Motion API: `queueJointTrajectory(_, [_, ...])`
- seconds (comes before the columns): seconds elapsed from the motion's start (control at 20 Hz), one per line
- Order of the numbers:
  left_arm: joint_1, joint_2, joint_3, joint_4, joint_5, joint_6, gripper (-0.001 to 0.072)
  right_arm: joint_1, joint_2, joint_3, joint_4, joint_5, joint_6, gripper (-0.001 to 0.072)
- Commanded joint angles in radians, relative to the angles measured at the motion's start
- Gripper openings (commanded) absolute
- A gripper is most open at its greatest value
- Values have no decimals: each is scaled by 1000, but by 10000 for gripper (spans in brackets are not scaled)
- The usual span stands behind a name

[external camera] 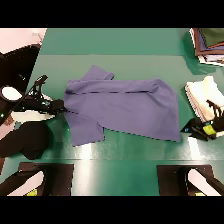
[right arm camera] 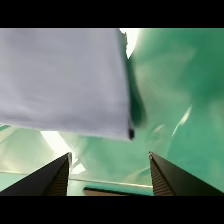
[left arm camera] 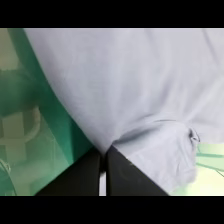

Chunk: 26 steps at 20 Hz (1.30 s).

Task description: Fold the shirts.

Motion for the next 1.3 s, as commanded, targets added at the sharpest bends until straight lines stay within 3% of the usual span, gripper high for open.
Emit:
queueJointTrajectory(0.0, [0, 11, 1, 5, -10, 5, 27, -80, -43, -137, 103, -43, -22, 547])
queueJointTrajectory(0.05, [0, 11, 1, 5, -10, 5, 27, -65, -64, -153, 116, -75, -23, 475])
queueJointTrajectory(0.2, [0, 11, 1, 4, -16, 5, 28, 14, -101, -159, 160, -171, -23, 467])
queueJointTrajectory(0.25, [0, 11, 1, 4, -20, 5, 27, 39, -101, -159, 171, -200, -22, 423])
queueJointTrajectory(0.3, [0, 11, 1, 4, -24, 5, 27, 66, -95, -159, 172, -232, -22, 367])
queueJointTrajectory(0.45, [0, 14, 1, 5, -26, 3, 26, 116, -53, -159, 172, -290, -22, 48])
queueJointTrajectory(0.5, [0, 26, 2, 5, -24, -2, 26, 127, -27, -156, 172, -294, -22, 12])
queueJointTrajectory(0.75, [0, 203, 123, 52, -58, -57, 26, 164, 169, 59, 158, -222, -22, 11])
queueJointTrajectory(1.05, [0, 315, 710, 57, -166, -82, 27, 164, 339, 629, 157, -172, -21, 11])
queueJointTrajectory(1.25, [0, 314, 1073, 55, -119, -119, 26, 115, 375, 962, 127, -161, -21, 10])
